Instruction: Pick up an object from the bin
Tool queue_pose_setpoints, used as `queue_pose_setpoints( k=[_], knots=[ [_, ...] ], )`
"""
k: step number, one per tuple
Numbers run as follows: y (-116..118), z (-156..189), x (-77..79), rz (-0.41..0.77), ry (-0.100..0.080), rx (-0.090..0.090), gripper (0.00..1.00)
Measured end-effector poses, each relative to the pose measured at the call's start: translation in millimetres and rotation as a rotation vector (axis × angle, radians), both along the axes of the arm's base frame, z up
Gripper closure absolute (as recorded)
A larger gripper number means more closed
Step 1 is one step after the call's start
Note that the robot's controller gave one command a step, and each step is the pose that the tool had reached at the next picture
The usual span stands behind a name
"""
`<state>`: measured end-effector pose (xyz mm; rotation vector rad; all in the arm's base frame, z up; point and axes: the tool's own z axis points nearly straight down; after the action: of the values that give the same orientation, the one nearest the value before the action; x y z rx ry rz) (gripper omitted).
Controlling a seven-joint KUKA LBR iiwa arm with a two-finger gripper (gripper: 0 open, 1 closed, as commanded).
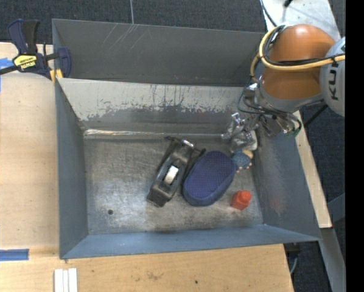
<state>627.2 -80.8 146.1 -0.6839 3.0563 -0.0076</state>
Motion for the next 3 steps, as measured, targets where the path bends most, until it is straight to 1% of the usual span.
queue_pose_setpoints(
  k=[1, 2, 3],
  knots=[
    [2.0, -2.2, -1.1, 0.001, 0.004, 0.003, 0.00],
    [15.1, -60.2, -1.4, 0.105, -0.001, -0.002, 0.00],
    [14.3, -61.1, -2.4, 0.105, 0.006, -0.003, 1.00]
  ],
)
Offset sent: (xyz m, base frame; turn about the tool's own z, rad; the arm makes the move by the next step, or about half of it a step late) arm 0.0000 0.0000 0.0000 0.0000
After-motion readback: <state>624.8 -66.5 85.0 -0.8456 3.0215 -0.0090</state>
